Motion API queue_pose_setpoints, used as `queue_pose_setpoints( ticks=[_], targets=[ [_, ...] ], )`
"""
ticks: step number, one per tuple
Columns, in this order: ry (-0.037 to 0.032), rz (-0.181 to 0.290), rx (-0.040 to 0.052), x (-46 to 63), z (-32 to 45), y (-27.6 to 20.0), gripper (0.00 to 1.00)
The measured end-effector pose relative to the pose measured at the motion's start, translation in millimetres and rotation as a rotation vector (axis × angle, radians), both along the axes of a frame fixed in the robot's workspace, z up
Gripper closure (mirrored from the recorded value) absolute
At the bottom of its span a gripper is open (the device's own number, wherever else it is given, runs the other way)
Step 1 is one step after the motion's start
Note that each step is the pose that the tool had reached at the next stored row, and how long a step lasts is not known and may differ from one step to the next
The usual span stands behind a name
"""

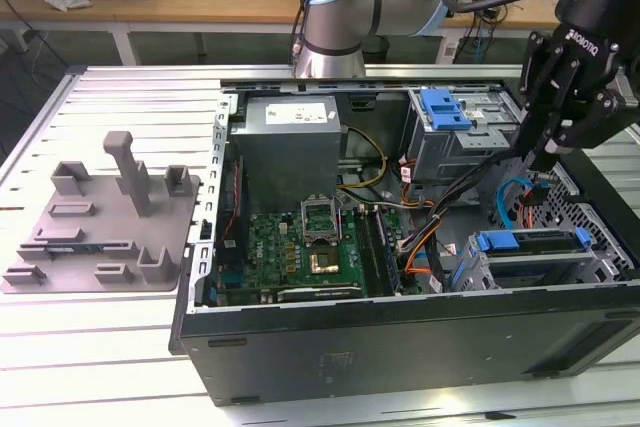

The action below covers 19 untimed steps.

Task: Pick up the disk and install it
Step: 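Insert the first disk wire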

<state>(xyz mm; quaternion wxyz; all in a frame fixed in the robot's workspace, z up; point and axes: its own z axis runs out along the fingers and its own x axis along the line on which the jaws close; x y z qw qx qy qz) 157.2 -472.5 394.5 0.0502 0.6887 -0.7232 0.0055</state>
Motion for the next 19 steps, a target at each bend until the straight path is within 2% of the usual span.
queue_pose_setpoints(
  ticks=[3, 8, 15, 19],
  targets=[
    [0.0, -0.001, 0.0, 20.9, -0.3, 2.9, 0.58],
    [0.0, -0.009, -0.0003, 45.8, -1.7, 3.5, 0.58],
    [-0.0001, -0.114, -0.006, 46.4, -6.6, 3.5, 0.58],
    [-0.0007, -0.161, -0.0202, 46.5, -8.7, 3.5, 0.58]
  ],
)
